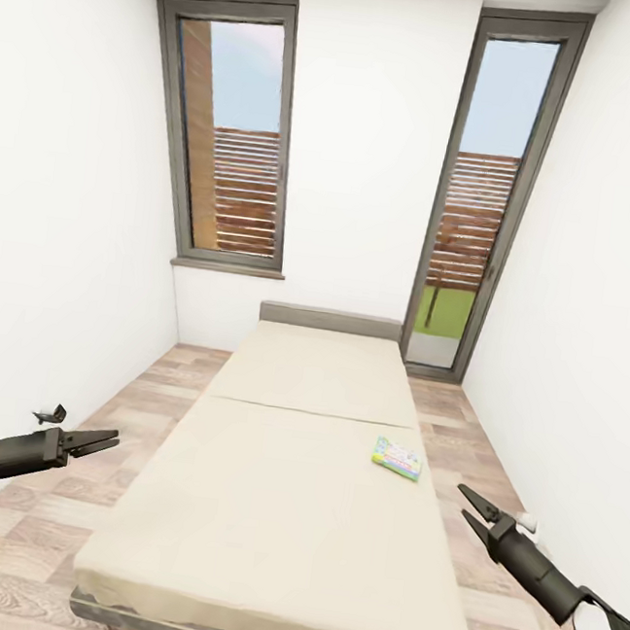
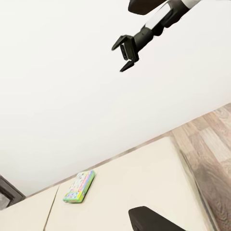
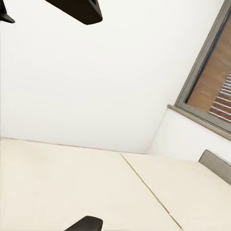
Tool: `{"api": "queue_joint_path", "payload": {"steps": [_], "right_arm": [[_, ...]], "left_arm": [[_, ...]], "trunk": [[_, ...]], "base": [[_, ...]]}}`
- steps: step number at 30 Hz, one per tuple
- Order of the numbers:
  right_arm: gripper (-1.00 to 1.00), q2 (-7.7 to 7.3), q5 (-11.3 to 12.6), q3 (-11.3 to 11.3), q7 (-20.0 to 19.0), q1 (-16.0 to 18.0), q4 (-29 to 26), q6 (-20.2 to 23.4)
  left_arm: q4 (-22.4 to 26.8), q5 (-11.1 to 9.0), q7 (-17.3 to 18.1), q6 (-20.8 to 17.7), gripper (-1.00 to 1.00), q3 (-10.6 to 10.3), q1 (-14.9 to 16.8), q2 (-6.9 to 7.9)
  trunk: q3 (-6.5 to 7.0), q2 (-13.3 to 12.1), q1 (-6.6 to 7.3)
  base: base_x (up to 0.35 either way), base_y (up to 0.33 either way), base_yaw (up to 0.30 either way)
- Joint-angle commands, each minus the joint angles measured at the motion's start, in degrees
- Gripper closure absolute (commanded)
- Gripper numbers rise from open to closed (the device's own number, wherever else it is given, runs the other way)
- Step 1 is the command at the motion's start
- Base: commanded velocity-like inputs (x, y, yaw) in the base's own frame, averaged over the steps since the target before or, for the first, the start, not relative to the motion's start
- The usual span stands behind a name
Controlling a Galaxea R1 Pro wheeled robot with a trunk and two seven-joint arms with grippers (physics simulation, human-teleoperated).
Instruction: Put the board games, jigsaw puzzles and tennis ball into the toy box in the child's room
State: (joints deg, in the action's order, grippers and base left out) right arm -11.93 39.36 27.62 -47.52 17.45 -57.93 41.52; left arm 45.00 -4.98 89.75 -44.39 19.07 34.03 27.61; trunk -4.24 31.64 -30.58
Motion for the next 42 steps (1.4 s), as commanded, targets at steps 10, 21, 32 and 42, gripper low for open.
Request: {"api": "queue_joint_path", "payload": {"steps": [10,21,32,42], "right_arm": [[-1.0,0.13,0.3,-0.9,2.7,0.0,-1.5,0.5],[-1.0,0.15,0.2,-2.8,2.9,0.0,-1.8,-0.4],[-1.0,0.1,0.2,-4.0,3.5,0.0,-1.8,-0.5],[-1.0,-0.01,0.2,-5.3,5.0,0.0,-2.6,-0.6]], "left_arm": [[0.0,0.1,0.3,-0.6,-1.0,0.0,0.1,-0.01],[0.0,0.1,0.3,-0.6,-1.0,0.0,0.1,-0.01],[0.0,0.1,0.3,-0.6,-1.0,0.0,0.1,-0.01],[0.0,0.1,0.3,-0.6,-1.0,0.0,0.1,-0.01]], "trunk": [[-0.14,0.1,-0.03],[-0.14,0.1,-0.03],[0.1,0.1,-0.03],[0.29,0.1,-0.03]], "base": [[0.07,-0.292,0.135],[0.032,-0.293,0.006],[0.001,-0.295,0.215],[0.0,-0.284,0.279]]}}
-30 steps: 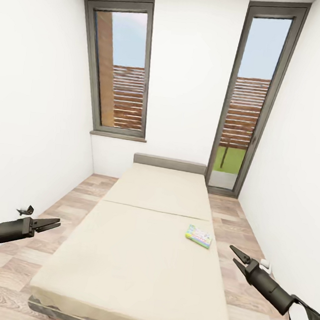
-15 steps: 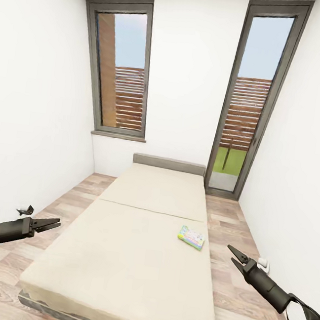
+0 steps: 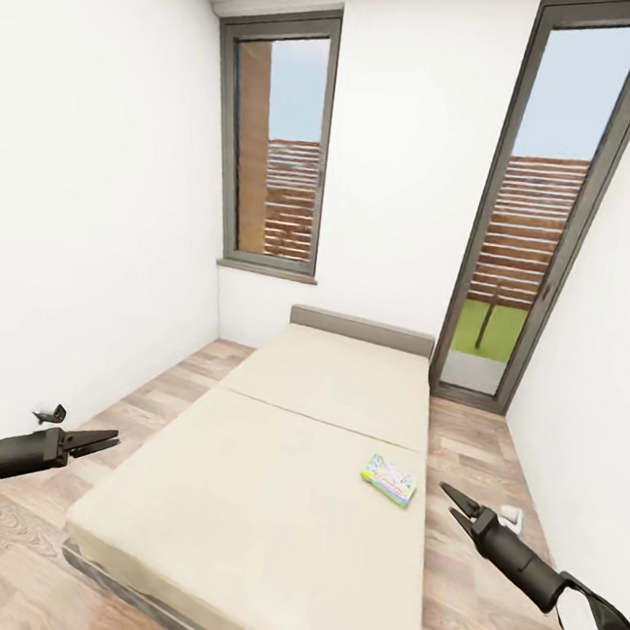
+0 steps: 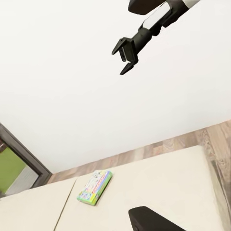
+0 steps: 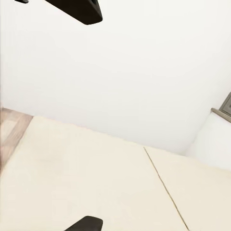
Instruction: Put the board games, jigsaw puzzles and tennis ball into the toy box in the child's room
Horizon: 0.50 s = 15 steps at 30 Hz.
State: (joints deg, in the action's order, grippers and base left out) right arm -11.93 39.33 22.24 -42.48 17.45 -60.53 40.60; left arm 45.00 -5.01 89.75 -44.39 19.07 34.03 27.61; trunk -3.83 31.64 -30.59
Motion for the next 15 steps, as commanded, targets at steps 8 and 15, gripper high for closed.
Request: {"api": "queue_joint_path", "payload": {"steps": [8,15], "right_arm": [[-1.0,0.13,0.2,-0.1,0.0,0.0,-0.2,0.4],[-1.0,0.1,0.1,-1.1,0.0,0.0,-0.3,0.2]], "left_arm": [[0.0,0.1,0.2,-0.6,-1.0,0.0,0.1,-0.01],[0.0,0.1,0.2,-0.6,-1.0,0.0,0.1,-0.01]], "trunk": [[-0.09,0.1,-0.03],[-0.09,0.1,-0.03]], "base": [[0.0,-0.249,0.281],[0.0,-0.237,0.281]]}}
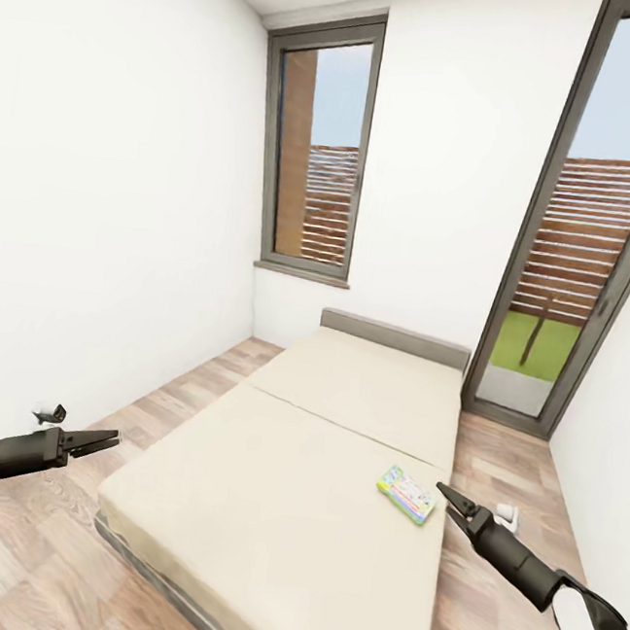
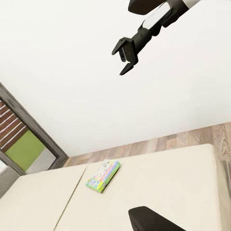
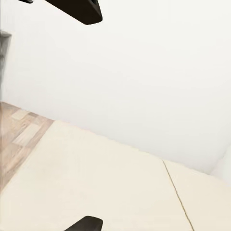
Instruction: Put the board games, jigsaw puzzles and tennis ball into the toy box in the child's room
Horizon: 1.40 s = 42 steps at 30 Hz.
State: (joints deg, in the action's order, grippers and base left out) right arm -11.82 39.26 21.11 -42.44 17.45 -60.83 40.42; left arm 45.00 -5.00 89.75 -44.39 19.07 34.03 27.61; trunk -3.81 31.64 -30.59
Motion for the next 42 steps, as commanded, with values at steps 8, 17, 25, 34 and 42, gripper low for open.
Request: {"api": "queue_joint_path", "payload": {"steps": [8,17,25,34,42], "right_arm": [[-1.0,-0.09,0.2,-1.3,0.0,0.0,0.0,-1.2],[-1.0,-0.13,0.2,-1.8,0.0,0.0,0.0,-1.3],[-1.0,-0.13,0.2,-2.2,0.3,0.0,0.0,-1.3],[-1.0,-0.07,0.2,-2.2,0.9,0.0,-0.1,-1.3],[-1.0,-0.04,0.2,-2.2,1.0,0.0,-0.1,-1.3]], "left_arm": [[0.0,0.1,0.2,-0.6,-1.0,0.0,0.1,-0.01],[0.0,0.1,0.2,-0.6,-1.0,0.0,0.1,-0.01],[0.0,0.1,0.2,-0.6,-1.0,0.0,0.1,-0.01],[0.1,0.1,0.2,-0.6,-1.0,0.0,0.1,-0.01],[0.1,0.0,0.2,-0.6,-1.0,0.0,0.1,-0.2]], "trunk": [[-0.12,0.1,-0.03],[-0.12,0.1,-0.03],[-0.12,0.1,-0.03],[-0.12,0.1,-0.03],[-0.12,0.1,-0.03]], "base": [[-0.032,-0.096,0.282],[-0.087,-0.05,0.283],[-0.163,-0.019,0.285],[-0.231,-0.135,0.286],[-0.05,-0.076,0.287]]}}
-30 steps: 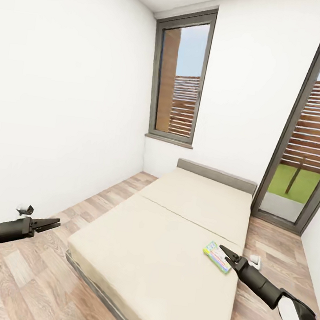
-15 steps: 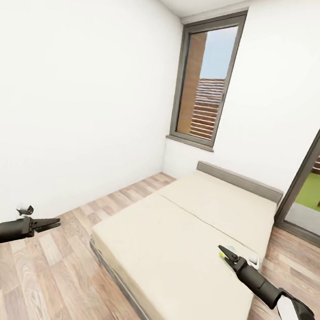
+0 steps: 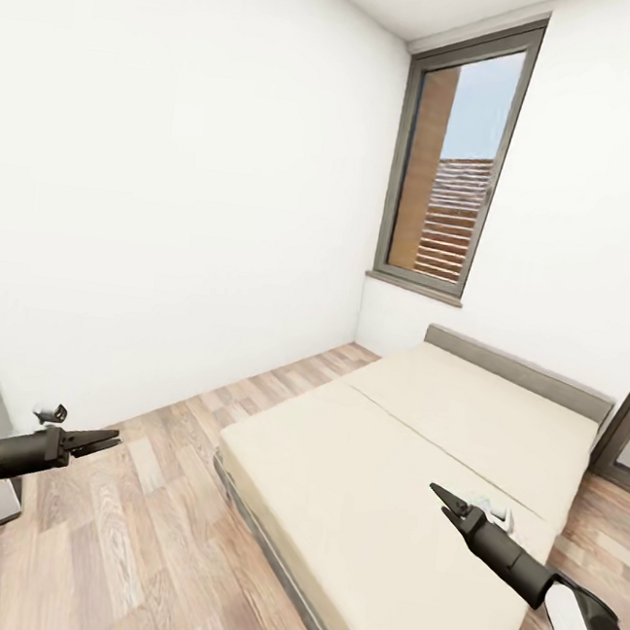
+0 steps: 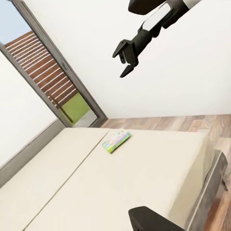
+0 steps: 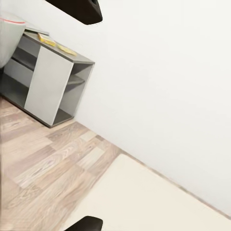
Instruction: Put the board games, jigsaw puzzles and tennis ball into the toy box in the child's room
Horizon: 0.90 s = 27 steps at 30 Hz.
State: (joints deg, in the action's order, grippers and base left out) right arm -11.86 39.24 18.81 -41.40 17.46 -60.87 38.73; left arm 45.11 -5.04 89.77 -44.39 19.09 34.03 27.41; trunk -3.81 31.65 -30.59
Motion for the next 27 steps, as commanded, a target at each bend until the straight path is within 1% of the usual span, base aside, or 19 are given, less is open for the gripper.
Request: {"api": "queue_joint_path", "payload": {"steps": [1,7,9,14,16,22,27], "right_arm": [[-1.0,0.0,0.2,0.1,0.0,0.0,0.0,0.4],[-1.0,-0.14,0.2,0.1,-0.1,0.0,-0.1,0.5],[-1.0,-0.12,-0.1,-0.1,-0.2,0.0,-1.0,0.5],[-1.0,-0.16,-2.8,-3.7,-0.1,0.0,-3.2,0.5],[-1.0,-0.12,-3.4,-4.4,-0.1,0.0,-3.5,0.5],[-1.0,-0.03,-3.9,-4.9,0.0,0.0,-3.7,0.4],[-1.0,-0.12,-3.9,-4.9,0.8,0.0,-3.7,0.4]], "left_arm": [[0.0,0.0,0.2,-0.6,-1.0,0.0,0.1,-0.05],[0.0,0.1,0.2,-0.6,-1.0,0.0,0.1,-0.37],[0.0,0.1,0.2,-0.6,-1.0,0.0,0.1,-0.4],[0.0,0.1,0.2,-0.6,-1.0,0.0,0.1,-0.42],[0.0,0.1,0.2,-0.6,-1.0,0.0,0.1,-0.43],[0.0,0.1,0.2,-0.6,-1.0,0.0,0.1,-0.43],[0.0,0.1,0.2,-0.5,-1.0,0.0,0.1,-0.43]], "trunk": [[-0.12,0.1,-0.03],[-0.29,0.1,-0.03],[-0.42,0.1,-0.03],[-0.81,0.1,-0.03],[-0.97,0.1,-0.03],[-1.45,0.1,-0.03],[-1.85,0.1,-0.03]], "base": [[-0.005,-0.01,0.288],[-0.002,-0.003,0.275],[0.0,-0.001,0.219],[0.0,0.0,0.194],[-0.032,-0.03,0.186],[-0.137,-0.145,0.184],[-0.041,-0.064,0.183]]}}
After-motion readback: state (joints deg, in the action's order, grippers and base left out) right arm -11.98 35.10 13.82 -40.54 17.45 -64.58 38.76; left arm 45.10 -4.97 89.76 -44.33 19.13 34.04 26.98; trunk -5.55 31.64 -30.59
